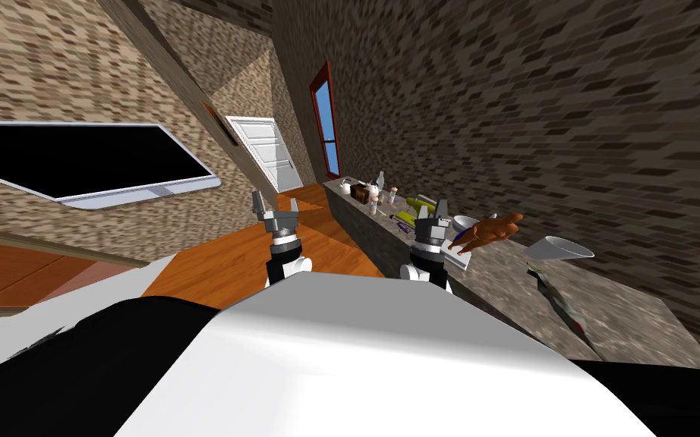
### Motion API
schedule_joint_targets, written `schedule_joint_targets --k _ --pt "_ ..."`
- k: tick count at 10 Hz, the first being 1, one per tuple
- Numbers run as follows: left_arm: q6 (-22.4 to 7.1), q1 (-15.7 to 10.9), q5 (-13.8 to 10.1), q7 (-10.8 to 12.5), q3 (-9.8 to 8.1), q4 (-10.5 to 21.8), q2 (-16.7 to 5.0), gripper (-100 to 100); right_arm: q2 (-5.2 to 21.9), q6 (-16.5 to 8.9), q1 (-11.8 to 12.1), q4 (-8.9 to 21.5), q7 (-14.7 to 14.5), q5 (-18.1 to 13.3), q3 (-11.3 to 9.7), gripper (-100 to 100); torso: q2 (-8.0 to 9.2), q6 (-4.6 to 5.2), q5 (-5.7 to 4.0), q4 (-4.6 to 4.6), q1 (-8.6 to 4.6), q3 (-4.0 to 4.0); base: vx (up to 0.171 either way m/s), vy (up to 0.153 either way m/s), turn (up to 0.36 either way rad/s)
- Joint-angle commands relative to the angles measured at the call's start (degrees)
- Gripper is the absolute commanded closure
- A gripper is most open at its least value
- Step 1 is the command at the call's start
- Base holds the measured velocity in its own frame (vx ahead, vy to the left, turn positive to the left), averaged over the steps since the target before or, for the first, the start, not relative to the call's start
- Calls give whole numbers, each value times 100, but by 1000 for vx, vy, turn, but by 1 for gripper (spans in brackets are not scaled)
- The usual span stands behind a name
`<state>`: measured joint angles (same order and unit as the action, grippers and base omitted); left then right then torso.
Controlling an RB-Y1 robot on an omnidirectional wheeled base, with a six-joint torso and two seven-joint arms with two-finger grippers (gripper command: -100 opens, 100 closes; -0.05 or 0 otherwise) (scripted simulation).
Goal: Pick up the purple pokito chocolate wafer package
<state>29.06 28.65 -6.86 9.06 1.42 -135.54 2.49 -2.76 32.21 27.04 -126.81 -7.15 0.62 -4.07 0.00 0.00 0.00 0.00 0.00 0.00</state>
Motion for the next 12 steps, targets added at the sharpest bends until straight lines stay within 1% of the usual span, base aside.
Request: schedule_joint_targets --k 1,4,5,6,7,8,9,10,11,12 --pt "0 0 0 0 0 0 0 0 206 -27 -5 16 4 -4 12 -100 0 0 0 0 0 0 -10 19 -4" --pt "0 0 0 0 0 0 0 0 732 -138 -19 83 11 -7 54 -100 9 0 3 2 13 5 -27 43 -7" --pt "0 0 0 0 0 0 0 0 807 -138 -19 83 11 -7 54 -100 13 0 4 3 17 7 -27 48 -3" --pt "0 0 0 0 0 0 0 0 1026 -193 -22 116 11 -3 71 -100 11 0 4 3 17 7 -23 42 1" --pt "0 0 0 0 0 0 0 0 1192 -257 -24 155 8 5 89 -100 10 0 3 2 15 6 -36 56 8" --pt "0 0 0 0 1 0 0 0 1318 -257 -24 155 8 5 89 -100 13 0 4 3 19 7 -30 53 0" --pt "0 0 0 0 0 0 0 0 1509 -331 -24 198 2 17 108 -100 12 0 4 3 18 7 -25 41 9" --pt "0 0 0 0 0 0 0 0 1602 -331 -24 198 2 17 108 -100 11 0 4 2 15 6 -28 36 7" --pt "0 0 0 0 0 0 0 0 1811 -412 -22 246 -9 35 126 -100 11 0 3 3 13 6 -40 48 19" --pt "0 0 0 0 0 0 0 0 1903 -412 -22 246 -9 35 126 -100 14 0 3 3 16 8 -28 44 6"
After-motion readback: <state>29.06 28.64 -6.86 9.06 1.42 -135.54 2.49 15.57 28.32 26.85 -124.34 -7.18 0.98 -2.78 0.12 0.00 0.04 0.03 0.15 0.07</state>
